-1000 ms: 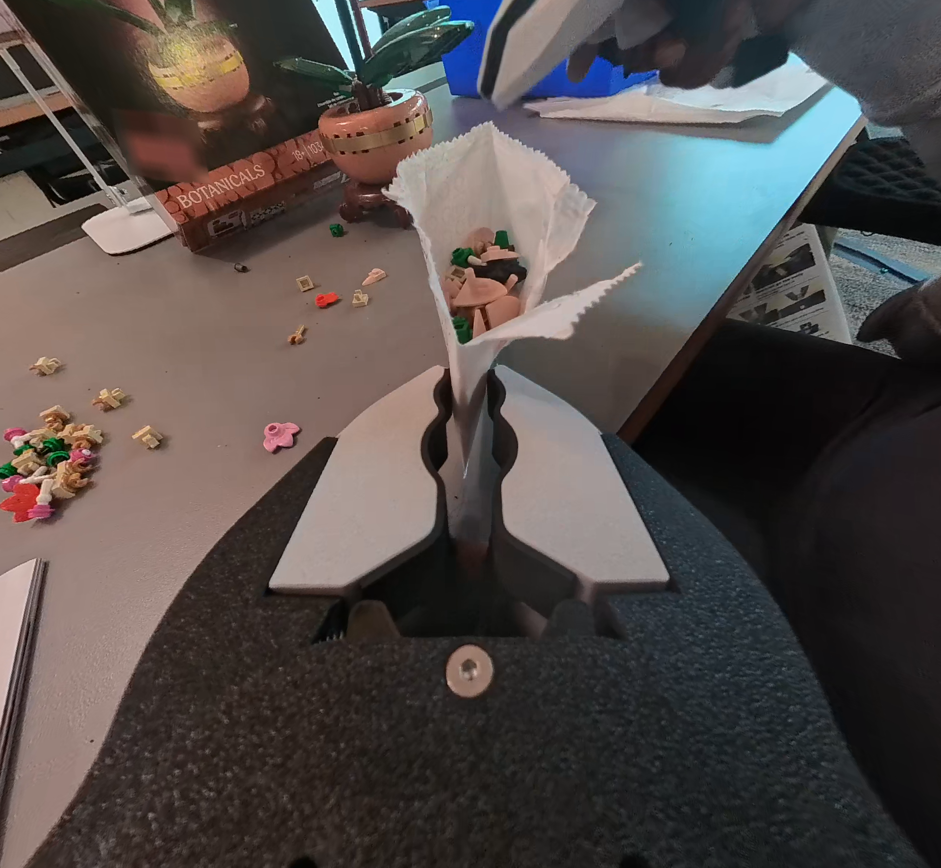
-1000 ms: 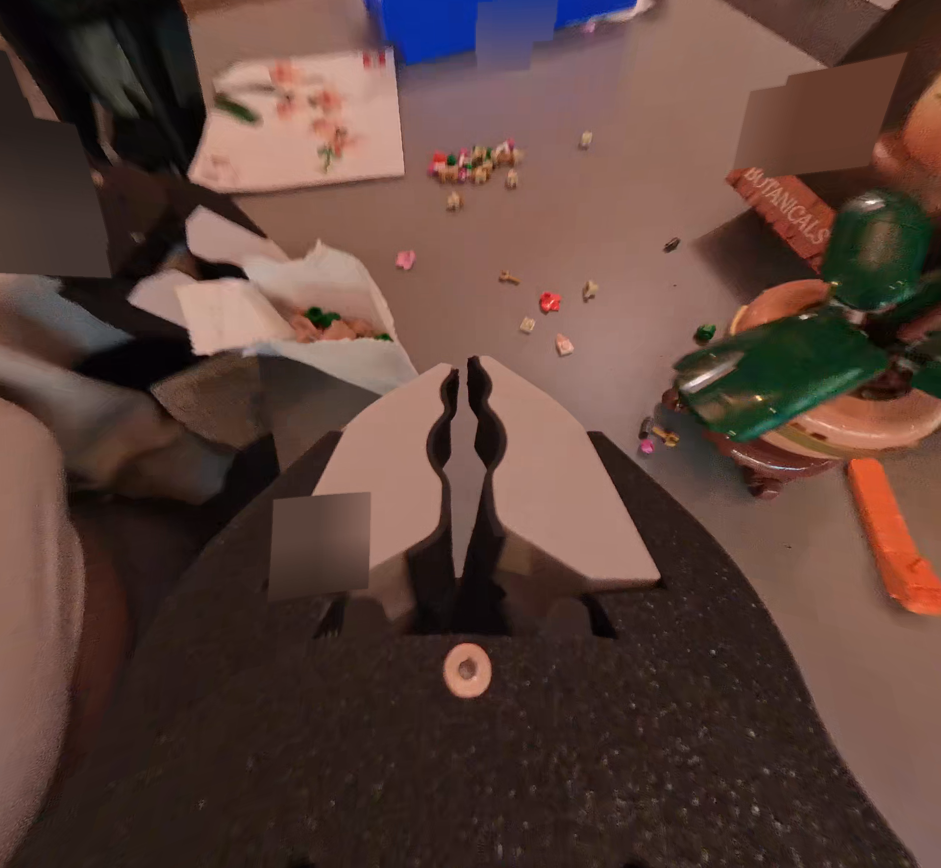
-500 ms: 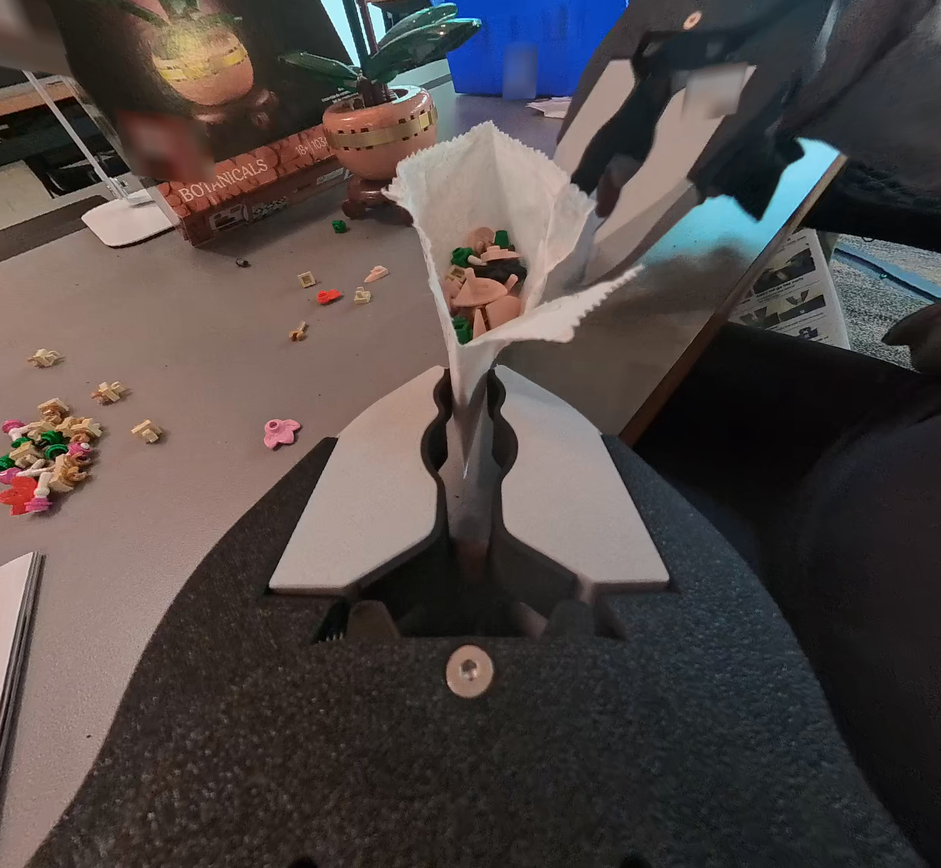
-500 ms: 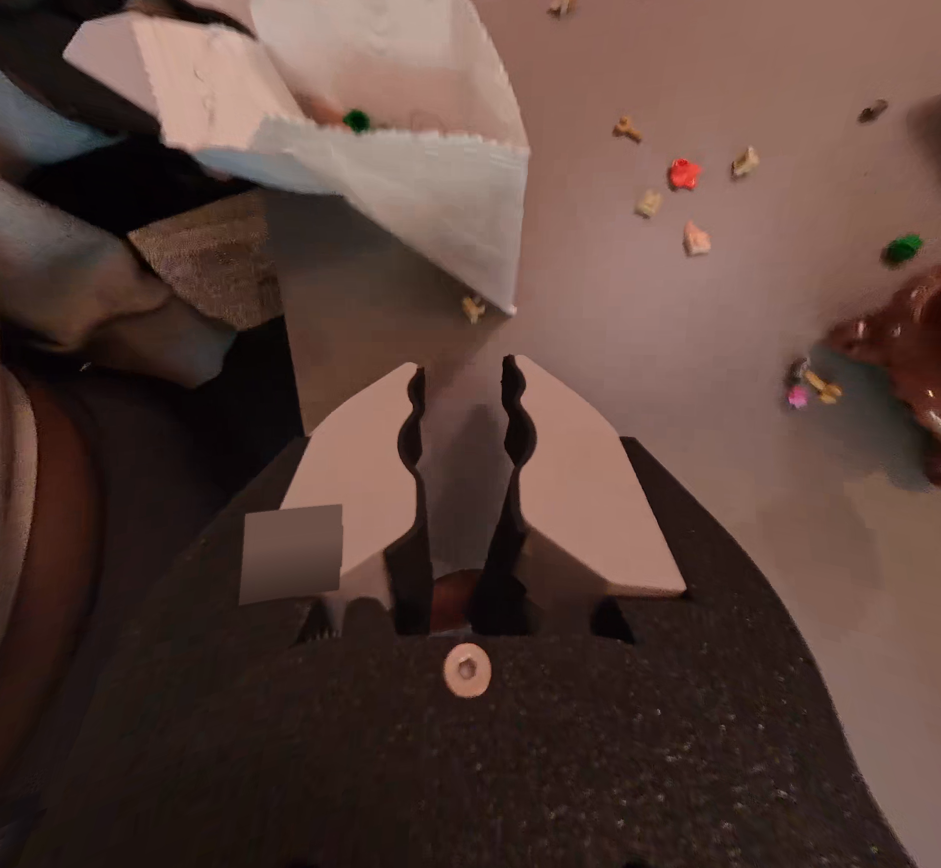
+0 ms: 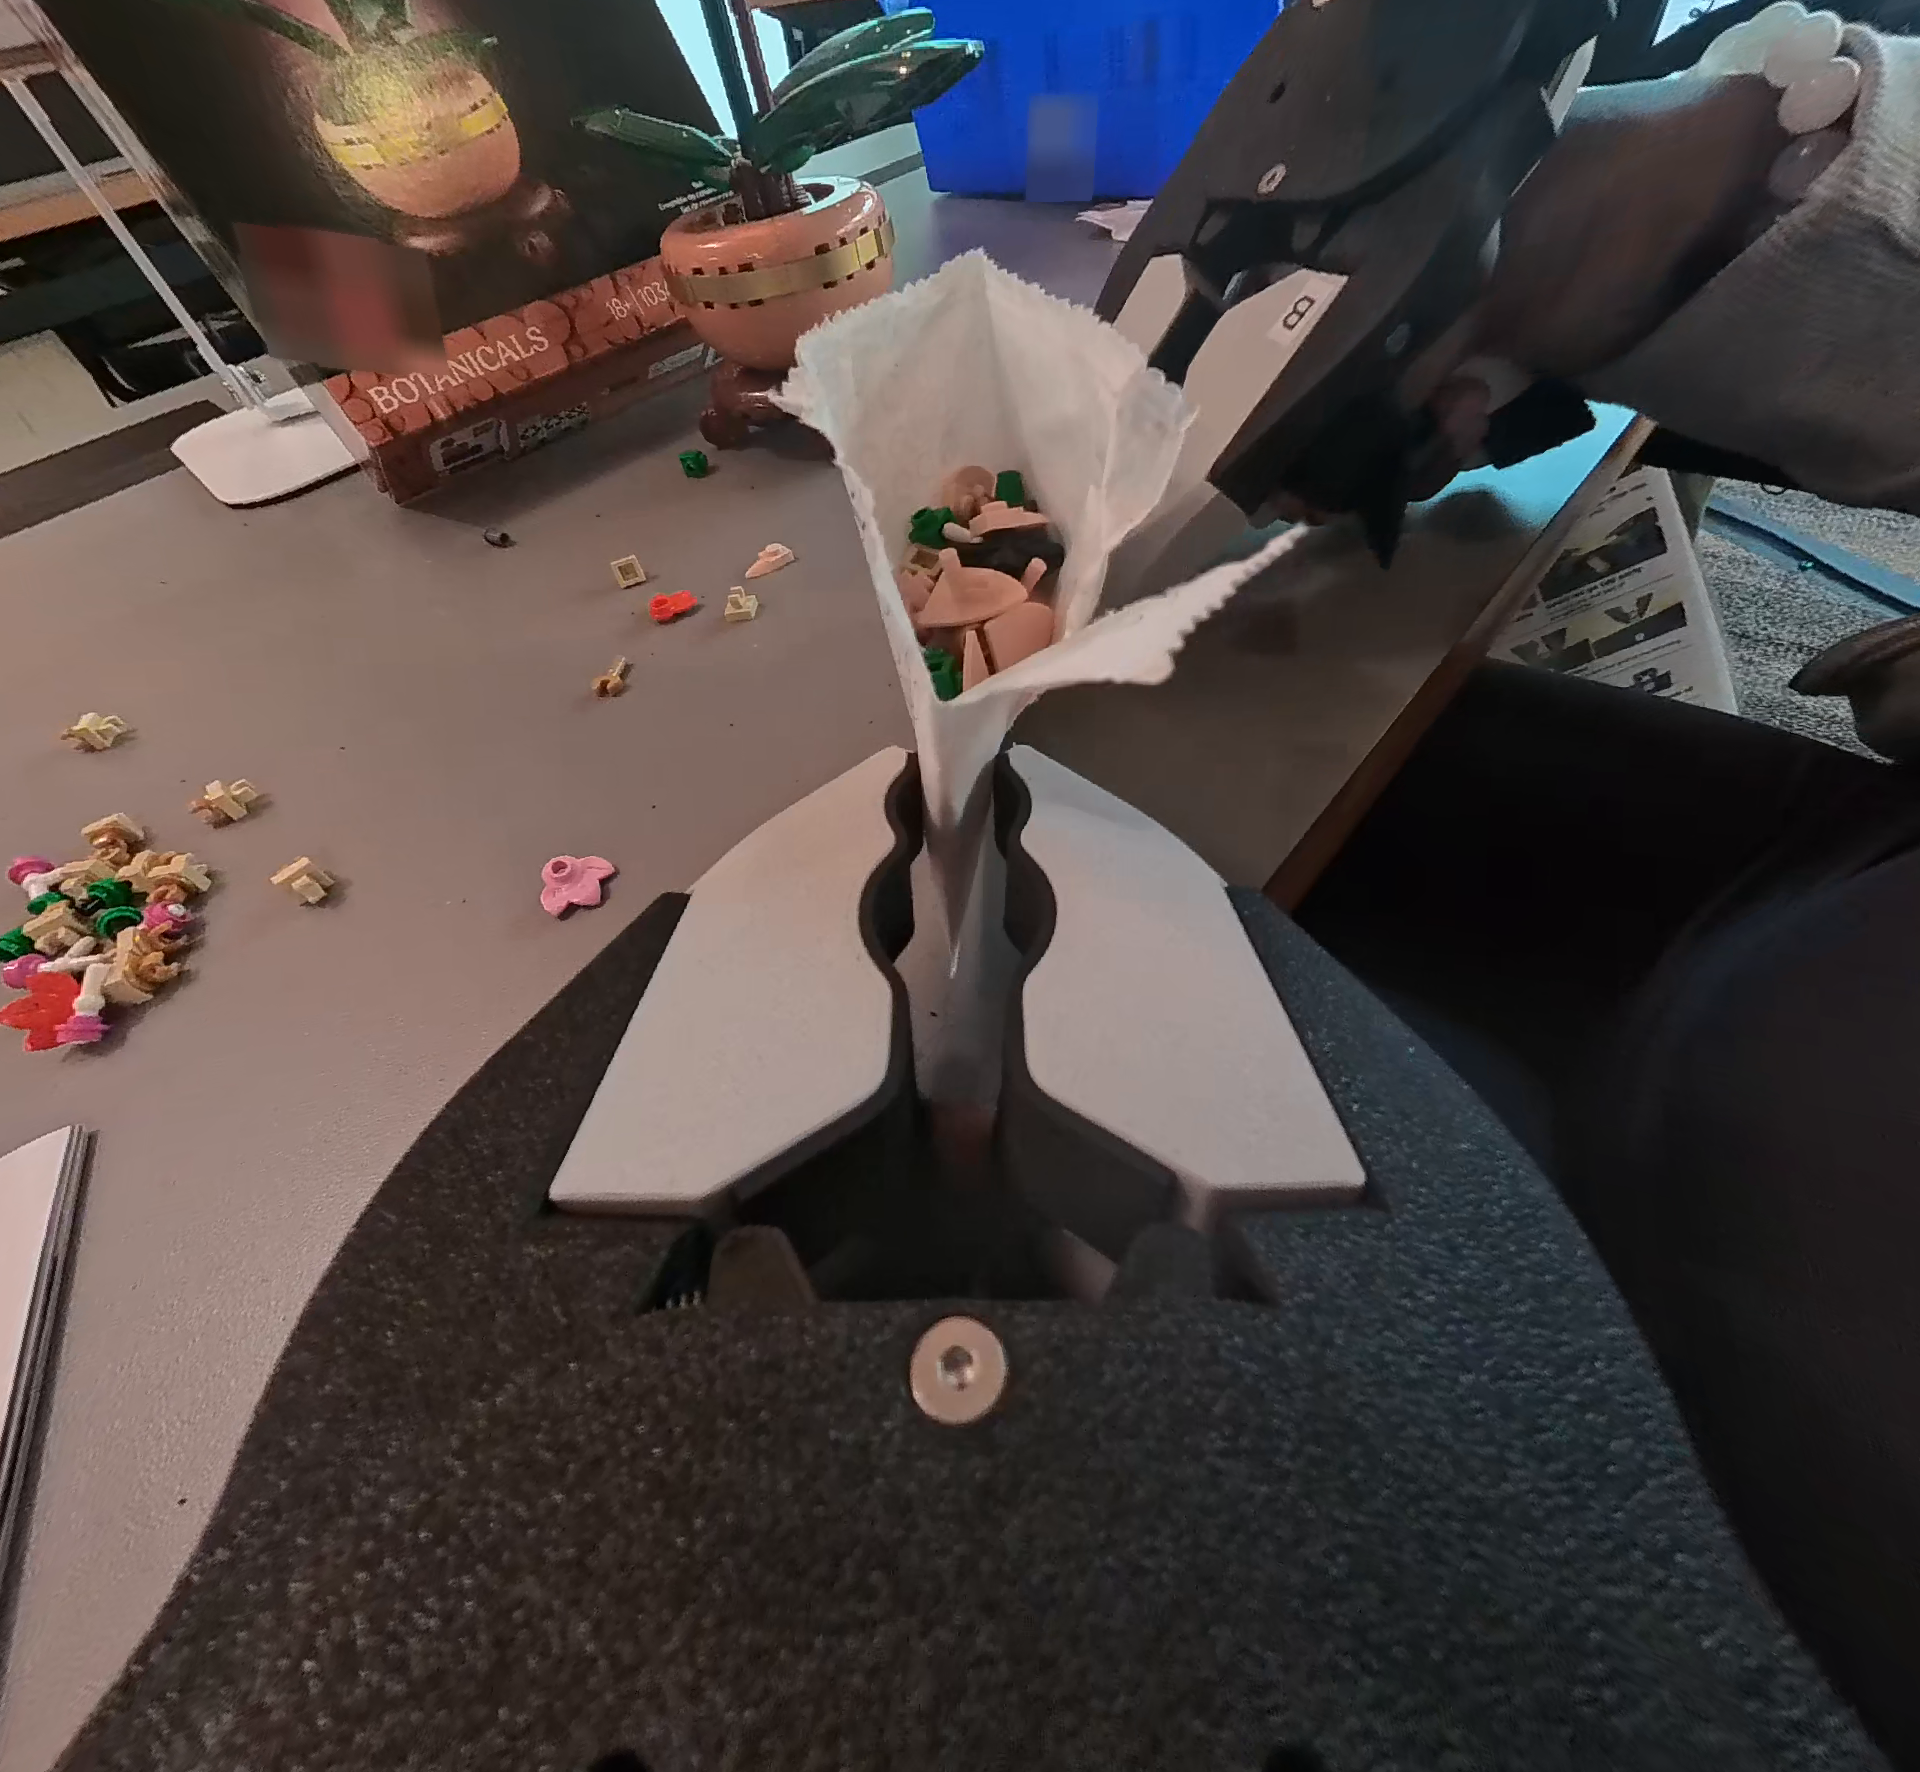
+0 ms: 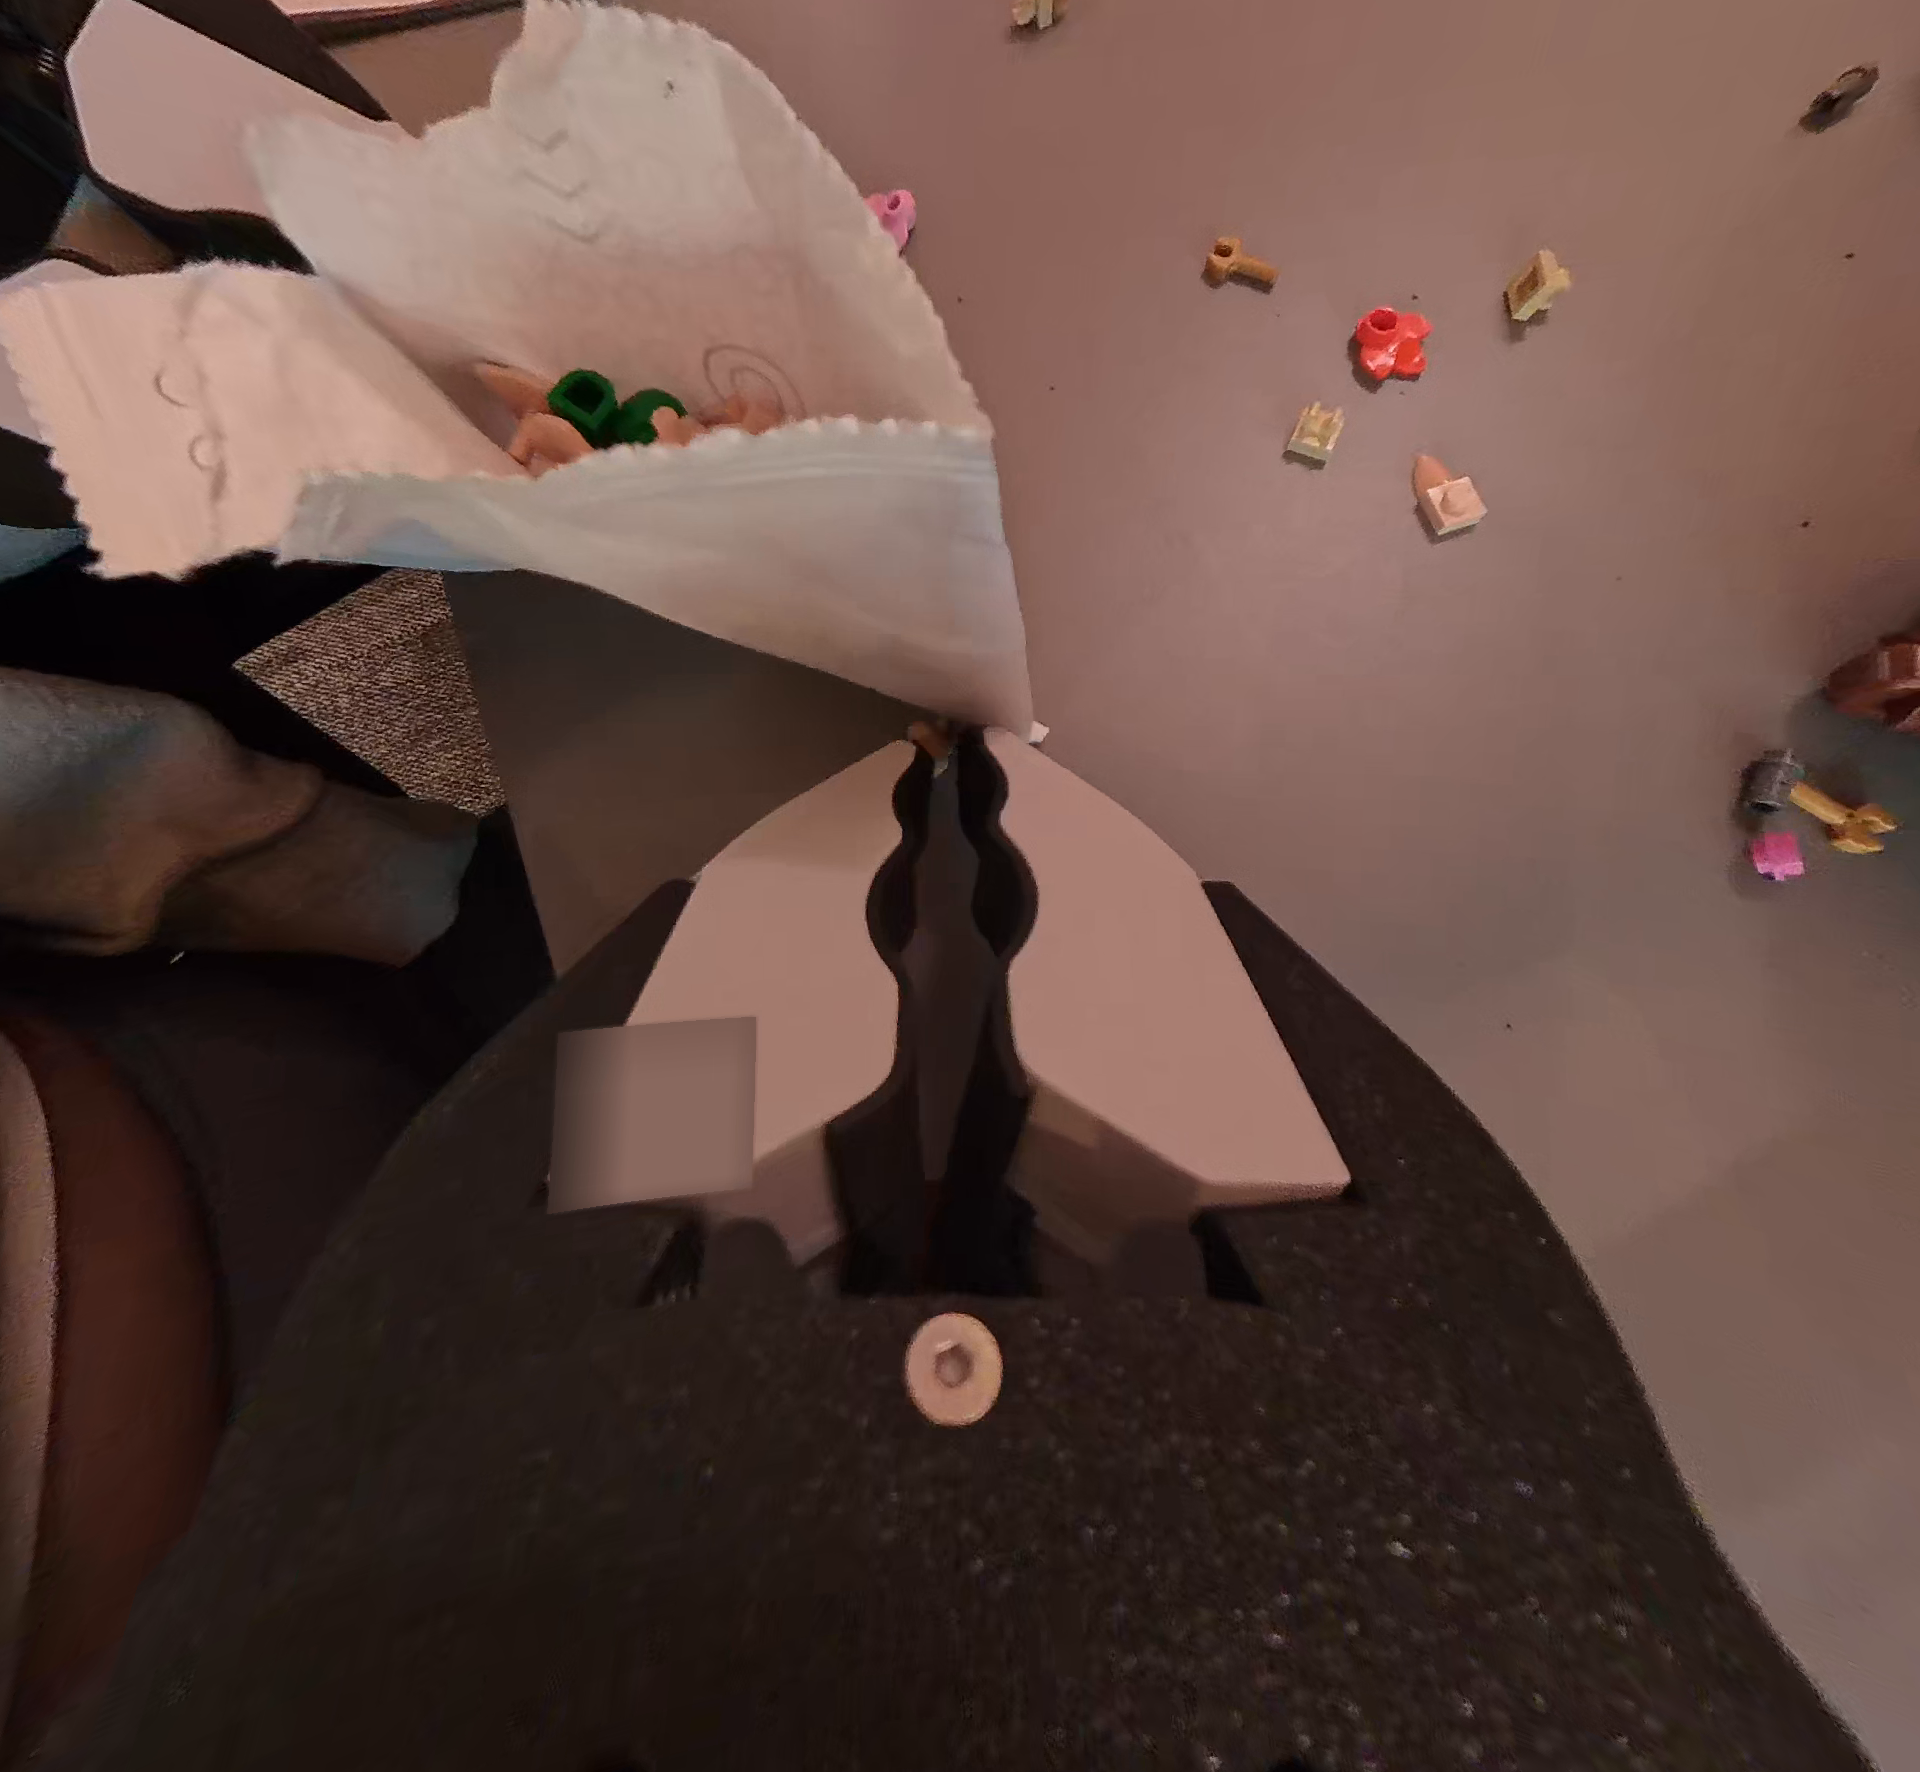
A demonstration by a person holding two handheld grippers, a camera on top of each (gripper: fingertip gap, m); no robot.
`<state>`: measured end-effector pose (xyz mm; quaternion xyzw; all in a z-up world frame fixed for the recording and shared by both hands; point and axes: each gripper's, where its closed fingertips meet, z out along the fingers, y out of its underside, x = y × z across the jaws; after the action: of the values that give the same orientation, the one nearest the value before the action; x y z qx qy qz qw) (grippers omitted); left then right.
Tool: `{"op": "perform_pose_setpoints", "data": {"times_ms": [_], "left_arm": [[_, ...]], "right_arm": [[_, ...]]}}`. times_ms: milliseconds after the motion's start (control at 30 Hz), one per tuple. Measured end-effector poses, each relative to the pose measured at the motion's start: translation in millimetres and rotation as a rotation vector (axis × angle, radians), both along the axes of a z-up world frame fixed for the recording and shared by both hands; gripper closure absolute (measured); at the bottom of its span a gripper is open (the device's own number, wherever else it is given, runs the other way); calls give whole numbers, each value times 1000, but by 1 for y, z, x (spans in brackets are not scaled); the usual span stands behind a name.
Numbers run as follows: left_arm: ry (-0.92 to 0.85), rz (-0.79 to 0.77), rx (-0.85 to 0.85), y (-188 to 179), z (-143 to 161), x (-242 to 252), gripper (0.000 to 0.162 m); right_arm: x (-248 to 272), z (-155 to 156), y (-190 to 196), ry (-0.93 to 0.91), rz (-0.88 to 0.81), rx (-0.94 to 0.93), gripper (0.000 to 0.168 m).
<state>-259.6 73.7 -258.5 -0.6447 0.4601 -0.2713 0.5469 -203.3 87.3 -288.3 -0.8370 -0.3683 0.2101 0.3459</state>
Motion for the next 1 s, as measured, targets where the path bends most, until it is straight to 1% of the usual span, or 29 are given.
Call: {"op": "perform_pose_setpoints", "data": {"times_ms": [133,200,267,333,400,500,600,767,900,1000], "left_arm": [[0,1,0,0,0,-1,150],[0,1,-1,-1,0,0,150],[-1,2,-2,-3,0,0,150],[0,3,-1,1,-1,1,150],[2,3,0,0,0,0,150],[3,4,2,1,0,2,150],[4,4,4,2,0,2,150],[0,3,0,-1,0,0,150],[1,3,0,2,0,1,150],[-2,4,-2,0,0,0,150]], "right_arm": [[11,2,-1,-26,-8,13,165],[23,16,-2,-5,-32,29,165],[26,48,-3,86,-30,85,165],[16,82,-7,183,10,154,165],[0,101,-9,191,51,214,164],[-16,98,-5,113,89,234,155],[-15,89,1,54,62,223,149],[-4,85,5,52,18,221,147],[2,81,11,37,-16,207,130],[11,84,16,41,-56,213,131]]}}
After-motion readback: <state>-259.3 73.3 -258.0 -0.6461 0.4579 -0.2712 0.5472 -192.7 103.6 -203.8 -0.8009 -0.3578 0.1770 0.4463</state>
